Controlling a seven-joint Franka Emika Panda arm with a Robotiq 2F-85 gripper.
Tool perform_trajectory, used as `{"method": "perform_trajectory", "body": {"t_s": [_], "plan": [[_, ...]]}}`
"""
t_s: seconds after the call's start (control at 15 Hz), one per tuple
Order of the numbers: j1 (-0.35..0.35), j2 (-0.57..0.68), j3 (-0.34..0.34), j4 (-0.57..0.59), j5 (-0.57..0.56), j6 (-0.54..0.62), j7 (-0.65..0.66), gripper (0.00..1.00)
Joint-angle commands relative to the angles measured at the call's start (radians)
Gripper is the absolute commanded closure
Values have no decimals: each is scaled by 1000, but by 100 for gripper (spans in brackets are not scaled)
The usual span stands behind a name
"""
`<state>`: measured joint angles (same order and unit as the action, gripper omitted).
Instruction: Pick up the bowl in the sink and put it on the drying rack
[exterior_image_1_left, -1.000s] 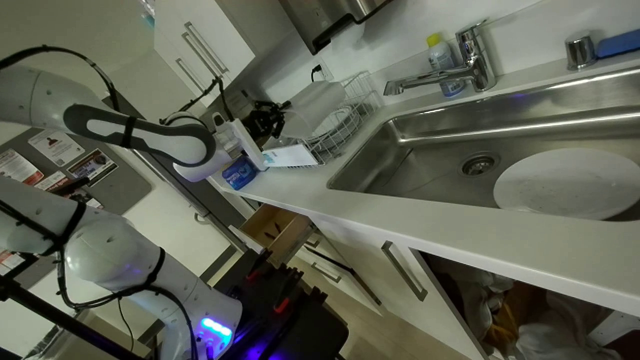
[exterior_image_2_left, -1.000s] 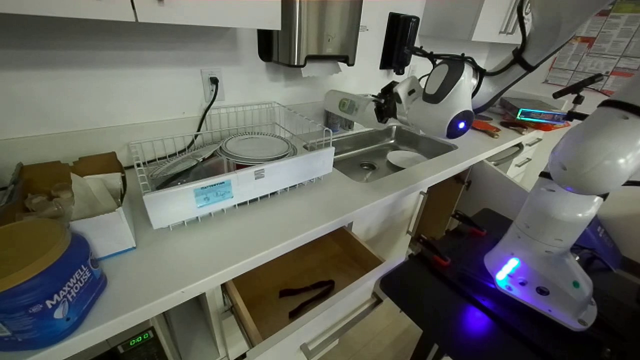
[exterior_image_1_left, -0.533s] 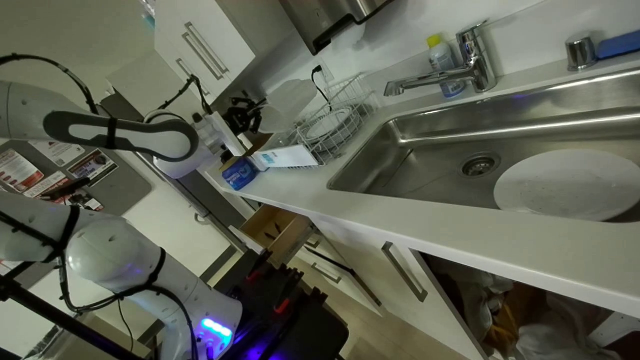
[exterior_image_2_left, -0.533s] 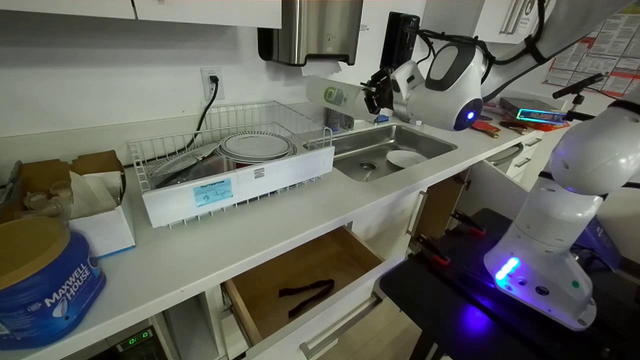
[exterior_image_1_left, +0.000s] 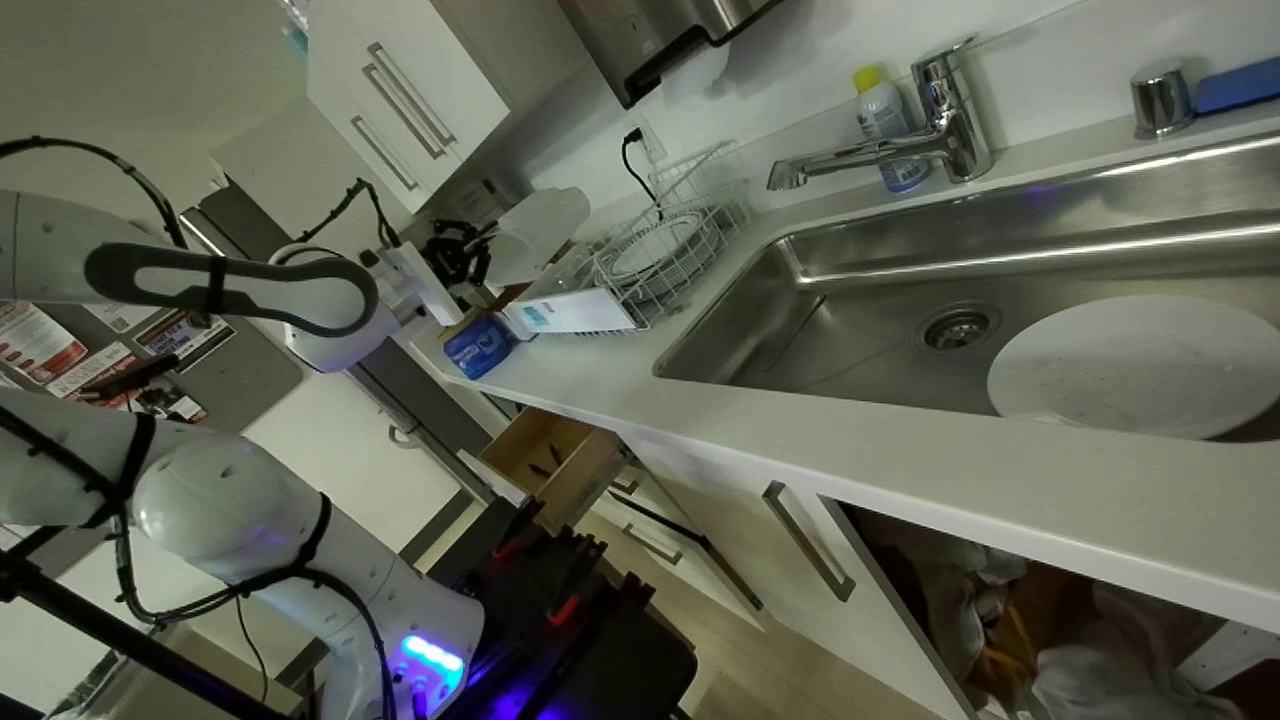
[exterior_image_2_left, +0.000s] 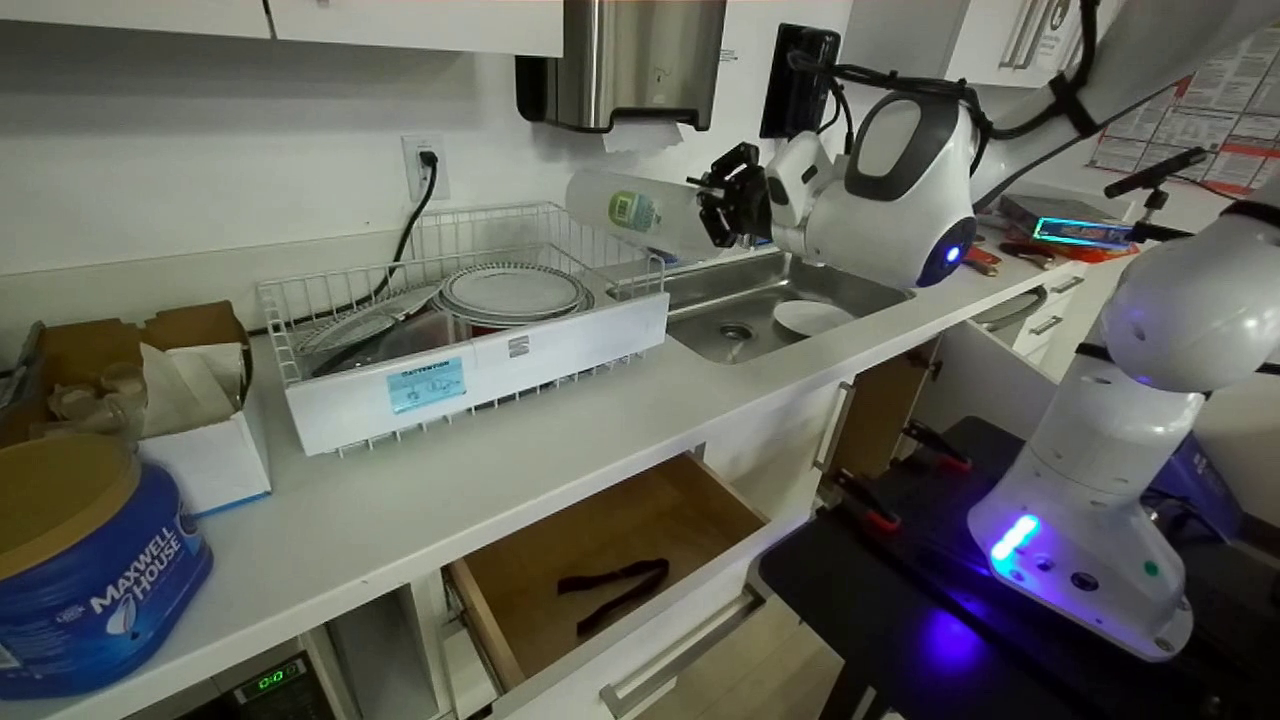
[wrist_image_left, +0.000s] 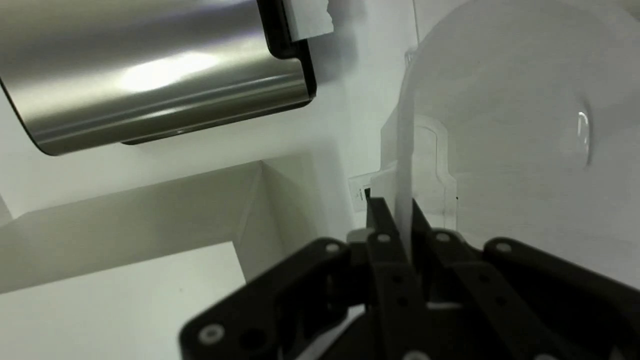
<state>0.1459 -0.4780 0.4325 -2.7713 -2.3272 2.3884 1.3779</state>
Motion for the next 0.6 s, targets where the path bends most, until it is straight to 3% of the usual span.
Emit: {"method": "perform_trajectory", "body": {"t_s": [0.0, 0.07, 0.2, 0.4, 0.47, 0.53], "plan": [[127, 25, -99, -7, 28, -44, -62, 90], [9, 0, 37, 0, 43, -1, -23, 90], [10, 0, 46, 0, 49, -1, -23, 90], [9, 0, 45, 0, 49, -1, -23, 90], [130, 49, -78, 6, 38, -54, -67, 98], [137, 66, -92, 25, 26, -54, -69, 98]]}}
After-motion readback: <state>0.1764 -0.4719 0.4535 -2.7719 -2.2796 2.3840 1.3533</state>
